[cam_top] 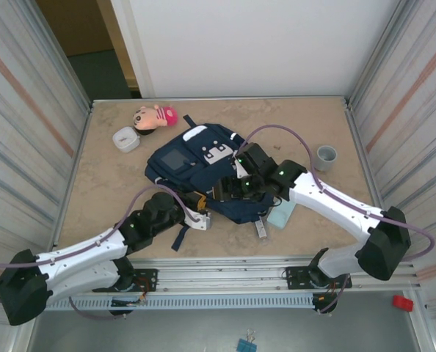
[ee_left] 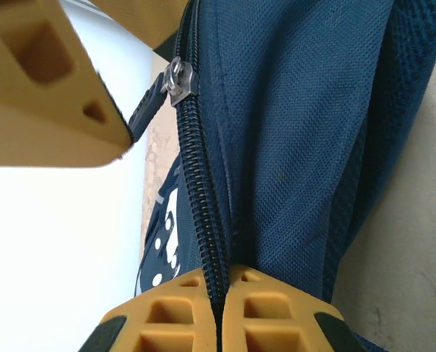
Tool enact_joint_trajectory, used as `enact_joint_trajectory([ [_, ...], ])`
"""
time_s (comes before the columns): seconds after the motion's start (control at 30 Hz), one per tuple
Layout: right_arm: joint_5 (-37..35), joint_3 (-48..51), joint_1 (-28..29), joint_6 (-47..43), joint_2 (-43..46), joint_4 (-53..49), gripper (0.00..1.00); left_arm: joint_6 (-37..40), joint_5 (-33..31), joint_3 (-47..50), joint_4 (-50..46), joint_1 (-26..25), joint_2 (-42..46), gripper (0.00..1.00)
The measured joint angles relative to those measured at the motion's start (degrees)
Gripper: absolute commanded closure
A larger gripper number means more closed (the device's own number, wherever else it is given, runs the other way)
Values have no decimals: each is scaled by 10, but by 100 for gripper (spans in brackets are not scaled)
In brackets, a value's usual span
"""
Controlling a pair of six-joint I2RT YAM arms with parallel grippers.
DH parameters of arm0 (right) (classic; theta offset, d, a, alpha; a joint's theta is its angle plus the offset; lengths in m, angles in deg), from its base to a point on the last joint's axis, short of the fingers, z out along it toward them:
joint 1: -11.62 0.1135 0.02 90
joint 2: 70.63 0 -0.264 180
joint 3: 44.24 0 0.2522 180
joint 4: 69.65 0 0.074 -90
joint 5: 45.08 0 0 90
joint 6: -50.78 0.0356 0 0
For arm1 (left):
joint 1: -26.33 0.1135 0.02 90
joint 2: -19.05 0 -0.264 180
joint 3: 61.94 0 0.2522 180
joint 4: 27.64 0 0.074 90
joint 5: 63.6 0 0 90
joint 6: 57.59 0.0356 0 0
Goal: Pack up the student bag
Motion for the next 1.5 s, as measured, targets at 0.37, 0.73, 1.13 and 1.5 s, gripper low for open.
enact_joint_trajectory([
  [0.37,-8,-3,0,91,-41,54,77,10,-12,5,1,-4,8,100],
  [0.73,-41,18,-11,117,12,71,99,-10,-26,5,5,-8,8,100],
  [1.13,-70,151,-110,132,185,88,100,-131,-57,5,-37,-8,55,91],
  [1.5,-63,172,-83,119,212,130,100,-401,87,-52,-214,55,147,25],
])
